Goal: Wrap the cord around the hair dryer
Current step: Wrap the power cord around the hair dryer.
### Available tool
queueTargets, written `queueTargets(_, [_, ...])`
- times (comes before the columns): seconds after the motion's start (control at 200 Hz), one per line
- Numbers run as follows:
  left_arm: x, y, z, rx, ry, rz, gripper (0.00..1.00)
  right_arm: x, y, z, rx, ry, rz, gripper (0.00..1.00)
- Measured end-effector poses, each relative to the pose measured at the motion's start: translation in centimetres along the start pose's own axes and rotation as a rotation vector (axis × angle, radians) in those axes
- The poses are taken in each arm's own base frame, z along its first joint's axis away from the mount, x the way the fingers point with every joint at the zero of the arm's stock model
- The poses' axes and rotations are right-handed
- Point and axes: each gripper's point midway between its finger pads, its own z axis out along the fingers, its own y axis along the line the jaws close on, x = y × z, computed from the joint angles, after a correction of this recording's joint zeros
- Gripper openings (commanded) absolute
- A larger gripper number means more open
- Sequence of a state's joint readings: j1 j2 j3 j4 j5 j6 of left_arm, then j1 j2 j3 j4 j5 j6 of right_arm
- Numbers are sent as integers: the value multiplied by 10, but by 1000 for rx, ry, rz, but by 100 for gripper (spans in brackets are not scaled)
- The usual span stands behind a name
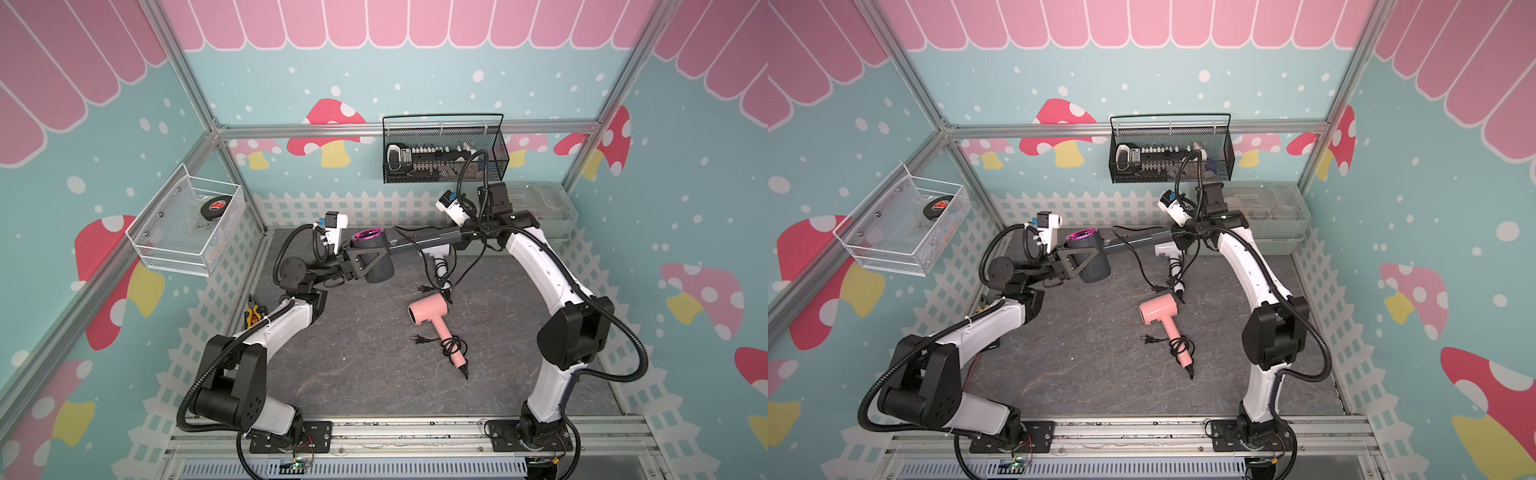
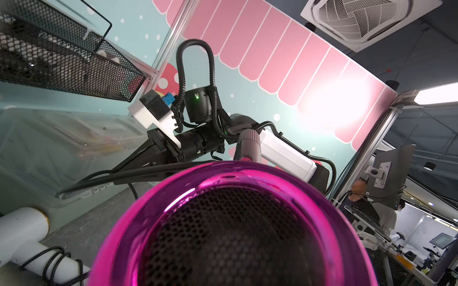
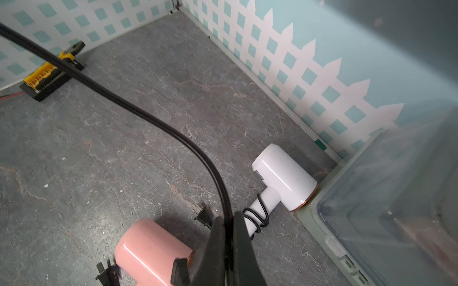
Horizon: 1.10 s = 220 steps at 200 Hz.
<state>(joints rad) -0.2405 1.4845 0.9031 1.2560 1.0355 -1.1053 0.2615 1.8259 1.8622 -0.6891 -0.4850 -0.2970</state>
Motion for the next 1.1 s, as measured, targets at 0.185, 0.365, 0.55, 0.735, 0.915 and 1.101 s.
queueTargets(0.185, [-25,-5,-3,0,-66,47,0,4,16,-15,-12,-58,27,0])
queueTargets(0.365, [-48,13,-13,-58,-146,57,0,34,39,-6,-59,-21,72,0])
queueTargets(0.55, [-70,29,-26,-123,-215,69,0,63,76,2,-89,48,56,0])
queueTargets(0.735, [-90,48,-49,-220,-277,94,0,81,97,-6,-47,101,0,0])
queueTargets(0.915, [-114,63,-85,-332,-348,124,0,89,99,-13,41,153,-52,0])
queueTargets(1.101, [-139,70,-124,-422,-427,170,0,109,90,-28,137,218,-50,0])
